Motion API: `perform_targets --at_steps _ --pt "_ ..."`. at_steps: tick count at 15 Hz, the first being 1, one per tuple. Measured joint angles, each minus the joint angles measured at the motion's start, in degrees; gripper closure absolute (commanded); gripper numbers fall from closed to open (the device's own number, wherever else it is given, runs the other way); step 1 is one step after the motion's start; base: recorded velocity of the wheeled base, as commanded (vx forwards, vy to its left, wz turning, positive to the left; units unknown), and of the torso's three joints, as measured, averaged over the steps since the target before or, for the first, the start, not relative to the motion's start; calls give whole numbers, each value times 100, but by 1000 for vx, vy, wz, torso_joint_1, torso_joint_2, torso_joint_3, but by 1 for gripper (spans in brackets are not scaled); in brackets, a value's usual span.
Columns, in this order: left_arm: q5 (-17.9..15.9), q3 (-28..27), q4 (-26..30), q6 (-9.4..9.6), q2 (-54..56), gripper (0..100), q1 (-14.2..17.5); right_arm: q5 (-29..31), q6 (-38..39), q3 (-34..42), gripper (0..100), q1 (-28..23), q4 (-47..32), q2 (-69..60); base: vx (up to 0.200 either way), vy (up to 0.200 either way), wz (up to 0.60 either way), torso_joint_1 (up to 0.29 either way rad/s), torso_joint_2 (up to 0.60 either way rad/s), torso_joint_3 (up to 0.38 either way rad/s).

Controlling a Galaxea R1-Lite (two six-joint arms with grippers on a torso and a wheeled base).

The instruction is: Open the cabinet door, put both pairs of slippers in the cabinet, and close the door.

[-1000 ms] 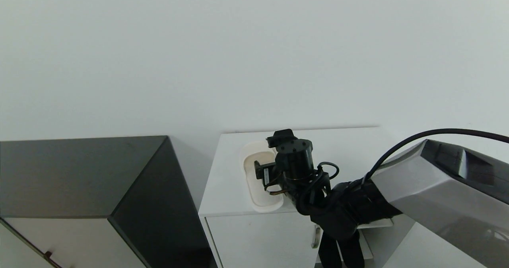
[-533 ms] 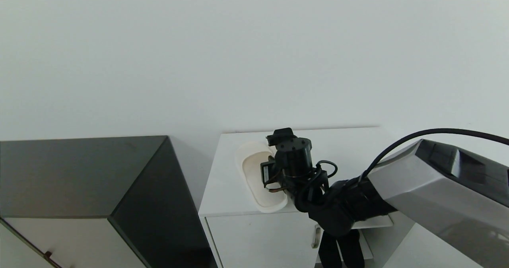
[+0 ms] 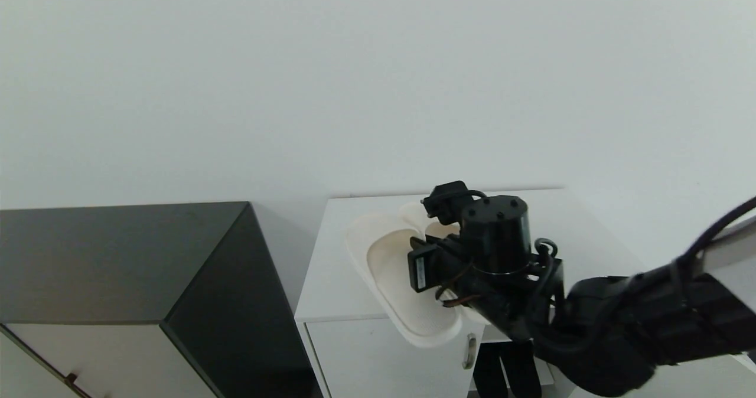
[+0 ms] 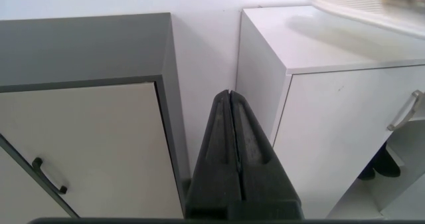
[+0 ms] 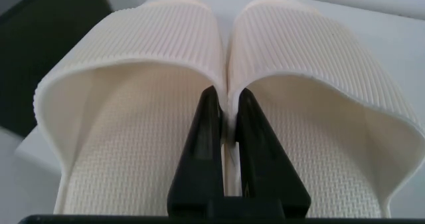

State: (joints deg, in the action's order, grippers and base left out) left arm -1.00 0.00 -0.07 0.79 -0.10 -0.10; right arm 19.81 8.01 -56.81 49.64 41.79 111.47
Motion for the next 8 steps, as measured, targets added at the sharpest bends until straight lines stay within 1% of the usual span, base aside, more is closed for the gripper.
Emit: perform_targets --at_steps 2,4,5,7,8 --pt "-6 0 0 21 0 100 0 -218 -10 767 100 38 -9 -610 0 0 0 0 0 0" --pt "2 0 0 -9 0 100 0 -288 -44 1243 100 46 -13 -996 0 0 0 0 0 0" --pt "10 0 0 -28 0 100 0 -306 -84 1392 100 44 -16 -1130 0 0 0 0 0 0" --pt "-1 0 0 -33 0 100 0 -575 -227 1613 100 0 -18 -1396 0 0 0 0 0 0" --pt "0 0 0 -22 0 100 0 -607 -266 1676 100 -15 -20 -1479 0 0 0 0 0 0"
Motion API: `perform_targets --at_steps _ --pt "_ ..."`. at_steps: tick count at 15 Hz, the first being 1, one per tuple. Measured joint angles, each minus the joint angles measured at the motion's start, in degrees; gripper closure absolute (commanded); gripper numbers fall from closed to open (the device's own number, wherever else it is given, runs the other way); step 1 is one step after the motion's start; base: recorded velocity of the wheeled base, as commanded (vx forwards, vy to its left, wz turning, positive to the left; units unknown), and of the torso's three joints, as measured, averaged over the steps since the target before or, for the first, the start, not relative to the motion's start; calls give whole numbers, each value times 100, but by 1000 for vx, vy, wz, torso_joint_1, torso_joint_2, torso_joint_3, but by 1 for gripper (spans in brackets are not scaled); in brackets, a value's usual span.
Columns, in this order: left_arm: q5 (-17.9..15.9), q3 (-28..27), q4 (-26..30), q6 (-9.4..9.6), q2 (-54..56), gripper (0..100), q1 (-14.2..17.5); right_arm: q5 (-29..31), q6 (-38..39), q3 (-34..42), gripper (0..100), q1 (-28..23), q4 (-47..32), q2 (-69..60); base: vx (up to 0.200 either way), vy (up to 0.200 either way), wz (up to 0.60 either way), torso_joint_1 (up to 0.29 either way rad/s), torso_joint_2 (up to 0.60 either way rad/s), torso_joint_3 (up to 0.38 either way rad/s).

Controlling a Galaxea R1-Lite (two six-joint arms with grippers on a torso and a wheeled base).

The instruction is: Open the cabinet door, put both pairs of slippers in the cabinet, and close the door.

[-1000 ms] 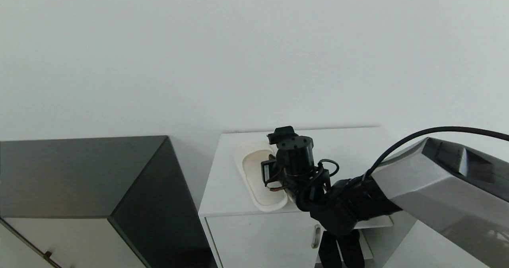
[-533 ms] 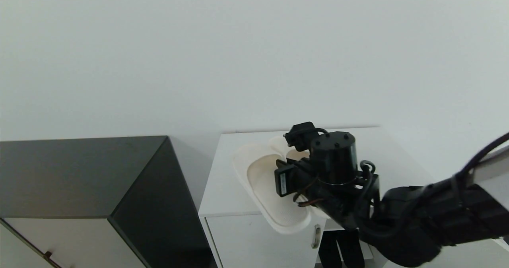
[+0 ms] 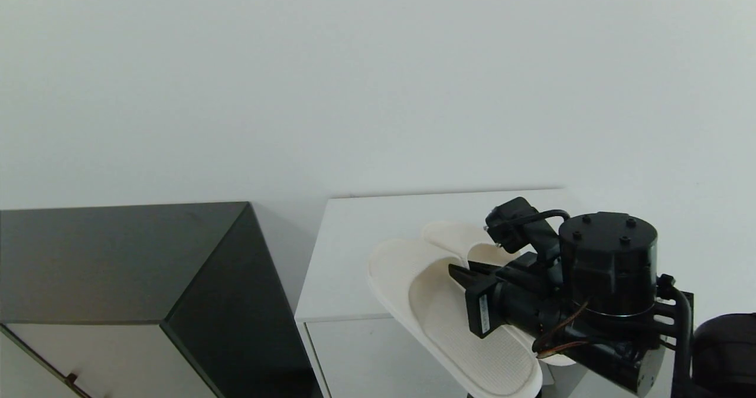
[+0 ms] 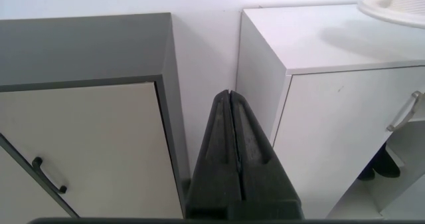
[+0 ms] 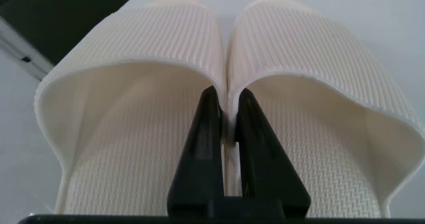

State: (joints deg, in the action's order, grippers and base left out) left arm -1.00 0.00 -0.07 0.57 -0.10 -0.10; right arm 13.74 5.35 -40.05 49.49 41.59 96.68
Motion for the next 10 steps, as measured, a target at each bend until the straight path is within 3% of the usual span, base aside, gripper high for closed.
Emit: perform_targets --at_steps 9,10 --pt "-12 0 2 -4 0 100 0 -9 -27 184 100 -49 6 -222 -200 0 0 2 3 -1" --pt "-12 0 -2 -4 0 100 0 -13 -24 205 100 -44 0 -234 0 0 0 0 0 0"
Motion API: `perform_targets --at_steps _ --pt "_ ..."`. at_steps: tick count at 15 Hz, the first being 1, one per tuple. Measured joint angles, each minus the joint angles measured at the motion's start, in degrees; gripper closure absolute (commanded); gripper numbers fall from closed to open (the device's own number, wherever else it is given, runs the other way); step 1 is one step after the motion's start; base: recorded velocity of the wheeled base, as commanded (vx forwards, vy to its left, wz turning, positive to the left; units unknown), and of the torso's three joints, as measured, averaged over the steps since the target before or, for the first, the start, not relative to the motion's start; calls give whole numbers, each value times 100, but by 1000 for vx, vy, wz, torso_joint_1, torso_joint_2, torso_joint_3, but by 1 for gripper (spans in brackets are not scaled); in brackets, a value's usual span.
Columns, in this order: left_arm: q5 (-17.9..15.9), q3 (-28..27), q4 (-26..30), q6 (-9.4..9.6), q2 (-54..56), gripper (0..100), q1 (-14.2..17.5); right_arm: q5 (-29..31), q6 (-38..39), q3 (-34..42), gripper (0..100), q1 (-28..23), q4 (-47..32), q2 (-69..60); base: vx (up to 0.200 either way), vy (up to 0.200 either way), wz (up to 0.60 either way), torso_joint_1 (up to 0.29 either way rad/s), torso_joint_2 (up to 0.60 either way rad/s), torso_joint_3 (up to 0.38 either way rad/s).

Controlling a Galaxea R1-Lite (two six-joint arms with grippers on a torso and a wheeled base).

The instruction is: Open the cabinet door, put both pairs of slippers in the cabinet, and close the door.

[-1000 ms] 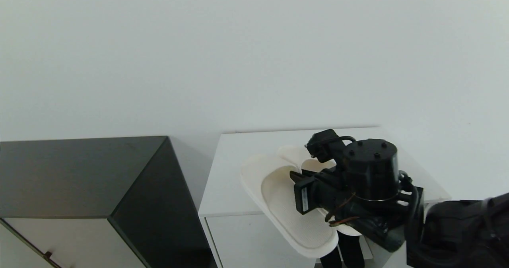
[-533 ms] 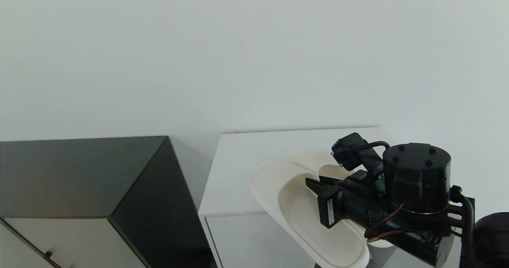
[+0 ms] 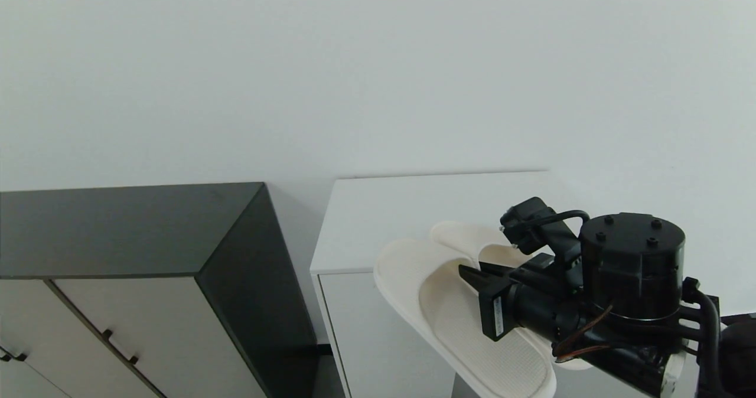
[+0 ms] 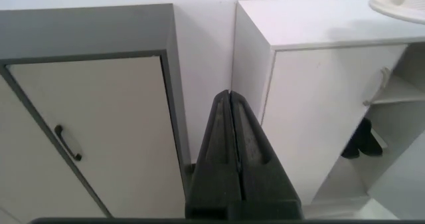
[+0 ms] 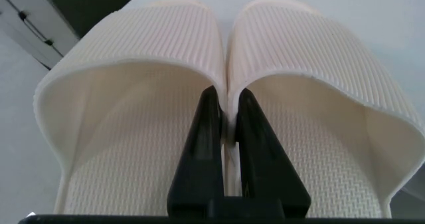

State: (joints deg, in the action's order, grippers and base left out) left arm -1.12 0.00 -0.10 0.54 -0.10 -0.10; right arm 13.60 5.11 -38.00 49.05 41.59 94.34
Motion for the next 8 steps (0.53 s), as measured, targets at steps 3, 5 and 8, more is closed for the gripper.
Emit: perform_targets --at_steps 3,5,8 --pt "4 0 0 -2 0 100 2 -11 -10 18 100 9 9 -18 0 0 0 0 0 0" --pt "0 0 5 0 0 100 0 -4 -10 2 100 -24 1 -24 0 0 0 0 0 0" --pt "1 0 5 0 0 100 -1 -15 -2 27 100 -18 4 -29 0 0 0 0 0 0"
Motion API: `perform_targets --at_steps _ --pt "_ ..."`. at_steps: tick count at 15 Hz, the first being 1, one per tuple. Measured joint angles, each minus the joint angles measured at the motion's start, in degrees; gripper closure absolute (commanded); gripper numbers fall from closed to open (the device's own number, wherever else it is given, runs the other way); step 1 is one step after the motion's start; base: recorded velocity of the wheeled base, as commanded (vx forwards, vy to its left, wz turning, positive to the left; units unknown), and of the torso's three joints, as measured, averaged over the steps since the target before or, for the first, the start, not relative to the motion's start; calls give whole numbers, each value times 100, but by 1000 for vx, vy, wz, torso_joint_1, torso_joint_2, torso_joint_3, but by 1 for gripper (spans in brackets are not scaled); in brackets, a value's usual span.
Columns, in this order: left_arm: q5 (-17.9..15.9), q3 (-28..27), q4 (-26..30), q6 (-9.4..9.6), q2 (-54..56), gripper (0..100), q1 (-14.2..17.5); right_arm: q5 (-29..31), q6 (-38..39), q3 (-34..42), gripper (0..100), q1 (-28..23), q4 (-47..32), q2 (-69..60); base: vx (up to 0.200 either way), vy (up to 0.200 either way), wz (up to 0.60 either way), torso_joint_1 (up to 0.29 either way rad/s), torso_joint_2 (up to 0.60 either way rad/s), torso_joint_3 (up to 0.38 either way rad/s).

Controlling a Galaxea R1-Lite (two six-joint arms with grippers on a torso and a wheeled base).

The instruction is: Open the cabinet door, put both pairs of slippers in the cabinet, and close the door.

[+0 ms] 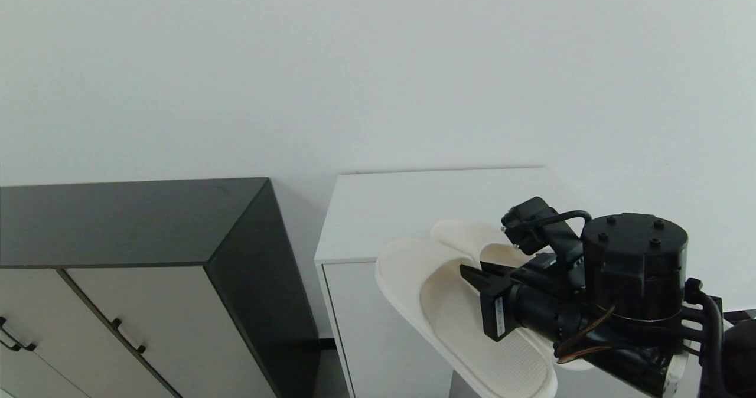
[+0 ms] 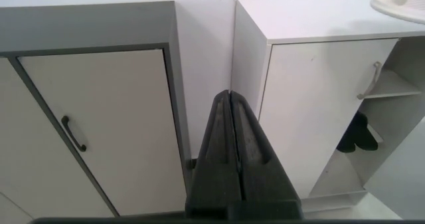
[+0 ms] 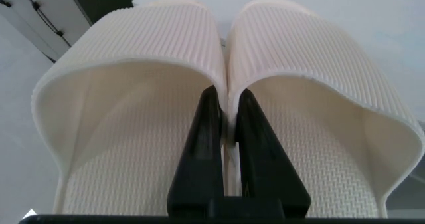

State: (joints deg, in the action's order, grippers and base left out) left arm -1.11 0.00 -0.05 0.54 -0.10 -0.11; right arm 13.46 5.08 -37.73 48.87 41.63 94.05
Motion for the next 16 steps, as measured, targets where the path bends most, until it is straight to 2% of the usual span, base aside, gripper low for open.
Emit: perform_targets --at_steps 2,16 --pt "-1 0 -2 -2 0 100 4 0 -2 2 100 11 2 5 0 0 0 0 0 0" --pt "-1 0 -5 0 0 100 1 -2 -7 74 100 115 2 -9 0 -200 0 2 4 3"
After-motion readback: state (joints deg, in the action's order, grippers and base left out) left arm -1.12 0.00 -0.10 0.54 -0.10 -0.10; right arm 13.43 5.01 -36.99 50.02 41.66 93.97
